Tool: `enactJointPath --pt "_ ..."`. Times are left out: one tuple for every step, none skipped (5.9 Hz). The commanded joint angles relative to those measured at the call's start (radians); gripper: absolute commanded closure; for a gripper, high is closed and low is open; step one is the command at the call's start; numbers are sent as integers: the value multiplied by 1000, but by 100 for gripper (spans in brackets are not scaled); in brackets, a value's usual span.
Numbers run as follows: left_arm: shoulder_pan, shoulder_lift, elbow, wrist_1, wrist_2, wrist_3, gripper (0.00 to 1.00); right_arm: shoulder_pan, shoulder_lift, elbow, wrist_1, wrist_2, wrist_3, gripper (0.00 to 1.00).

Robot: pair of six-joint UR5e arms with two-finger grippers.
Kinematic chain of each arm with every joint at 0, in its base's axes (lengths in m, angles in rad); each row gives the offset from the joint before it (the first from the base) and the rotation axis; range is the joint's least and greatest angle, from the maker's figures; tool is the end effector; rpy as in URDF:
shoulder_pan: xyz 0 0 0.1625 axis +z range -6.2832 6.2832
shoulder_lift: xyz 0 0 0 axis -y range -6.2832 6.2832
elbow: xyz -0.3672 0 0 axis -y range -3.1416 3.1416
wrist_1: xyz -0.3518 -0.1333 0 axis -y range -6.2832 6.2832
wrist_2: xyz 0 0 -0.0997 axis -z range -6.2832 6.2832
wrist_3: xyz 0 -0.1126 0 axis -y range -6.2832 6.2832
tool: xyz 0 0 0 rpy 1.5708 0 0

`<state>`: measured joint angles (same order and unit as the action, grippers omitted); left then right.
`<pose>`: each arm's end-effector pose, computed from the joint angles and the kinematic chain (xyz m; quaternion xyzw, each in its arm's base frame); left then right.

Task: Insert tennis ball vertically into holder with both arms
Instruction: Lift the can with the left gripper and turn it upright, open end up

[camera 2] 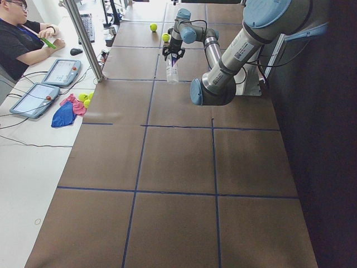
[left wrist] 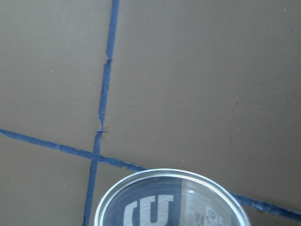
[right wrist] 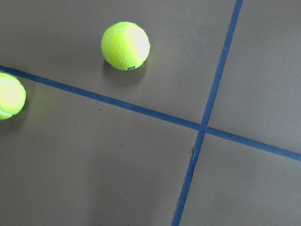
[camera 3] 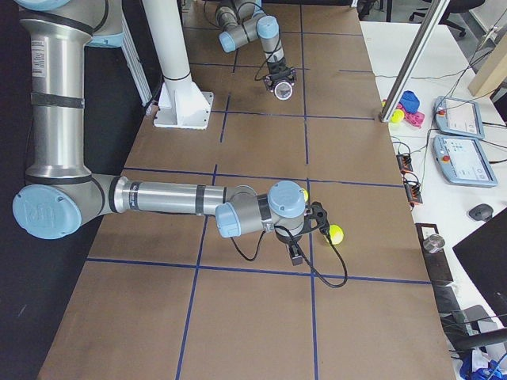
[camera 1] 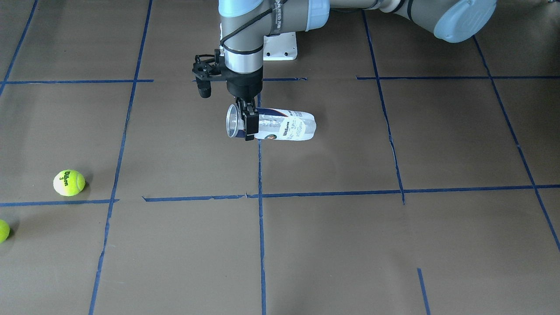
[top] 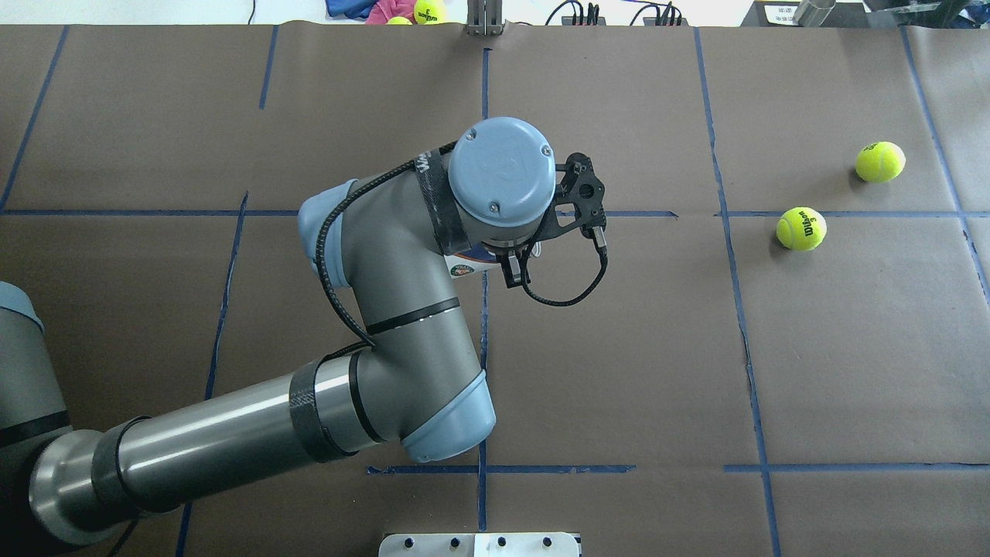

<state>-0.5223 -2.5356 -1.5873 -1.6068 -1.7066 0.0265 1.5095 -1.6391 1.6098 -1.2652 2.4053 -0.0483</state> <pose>0.4999 -0.4239 0.0531 0.3948 0.2893 0.4745 0.7316 0.0226 -0.4454 0.5847 0.1233 -0.4022 -0.1053 0.9011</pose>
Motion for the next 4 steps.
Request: enactJointPath --pt "-54 72 -13 -428 -80 -208 22 0 1 1 1 0 -1 0" --pt "-54 163 -10 -698 -79 -302 22 0 1 -1 1 0 -1 0" --pt "-56 220 1 -919 -77 -356 22 0 1 1 1 0 -1 0" --pt "-58 266 27 -1108 -70 -370 22 0 1 1 1 0 1 0"
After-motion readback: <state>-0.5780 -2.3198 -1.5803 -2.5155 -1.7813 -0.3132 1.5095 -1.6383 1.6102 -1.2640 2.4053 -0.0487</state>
